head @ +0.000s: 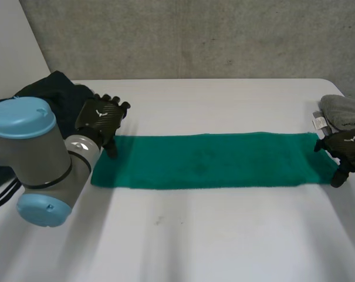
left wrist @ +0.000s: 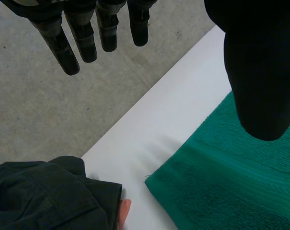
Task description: Fold the laundry.
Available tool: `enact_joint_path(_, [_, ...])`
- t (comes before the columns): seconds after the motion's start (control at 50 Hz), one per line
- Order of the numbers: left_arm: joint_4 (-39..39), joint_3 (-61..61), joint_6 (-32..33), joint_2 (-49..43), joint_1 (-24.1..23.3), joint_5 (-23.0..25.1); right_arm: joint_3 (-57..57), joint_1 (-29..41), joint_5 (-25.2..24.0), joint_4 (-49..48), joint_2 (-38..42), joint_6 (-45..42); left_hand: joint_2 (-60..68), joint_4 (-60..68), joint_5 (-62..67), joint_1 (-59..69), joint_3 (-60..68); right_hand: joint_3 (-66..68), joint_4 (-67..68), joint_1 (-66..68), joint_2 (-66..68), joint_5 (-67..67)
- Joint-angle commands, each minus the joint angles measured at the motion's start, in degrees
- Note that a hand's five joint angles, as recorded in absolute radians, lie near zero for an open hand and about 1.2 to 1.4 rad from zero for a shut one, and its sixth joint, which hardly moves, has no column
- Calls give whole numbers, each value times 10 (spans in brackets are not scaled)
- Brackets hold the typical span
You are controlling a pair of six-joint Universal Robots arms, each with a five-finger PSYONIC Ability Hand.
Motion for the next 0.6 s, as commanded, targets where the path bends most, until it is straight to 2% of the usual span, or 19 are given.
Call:
enact_joint_path(0.02, [10,-2,2,-8,-2,0,-1,-2,-6,-73,46,-2,-20,-17,-29,-13,-23,51,47,51,56,41])
enact_joint_path(0.1, [10,-3,2,-8,-3,0,-13,1,-3,-78,82,-11,-20,-17,-29,-13,-23,98,94,98,103,88])
enact_joint_path(0.14, [10,-4,1,-7,-3,0,-21,0,0,-78,90,-20,-20,-17,-29,-13,-23,548,544,547,553,538])
enact_joint_path(0.26, [10,-10,2,1,-2,0,-16,-27,41,-112,80,-24,-20,-17,-29,-13,-23,550,546,550,555,540])
enact_joint_path(0.32, [9,-14,2,16,-2,1,-22,-55,70,-118,48,-42,-20,-17,-29,-13,-23,550,546,550,555,540])
enact_joint_path(0.36, [10,-20,2,27,-1,1,-20,-70,77,-115,19,-76,-20,-17,-29,-13,-23,550,546,550,555,540])
enact_joint_path(0.48, [10,-42,2,52,4,5,-29,-74,86,-122,3,-158,-20,-17,-29,-13,-23,550,546,550,555,540])
enact_joint_path(0.56, [10,-53,1,63,7,7,-34,-29,75,-142,-1,-185,-20,-17,-29,-13,-23,550,546,550,555,540])
enact_joint_path(0.6, [10,-57,1,70,7,7,-37,51,59,-172,-7,-182,-20,-17,-29,-13,-23,550,546,550,555,540])
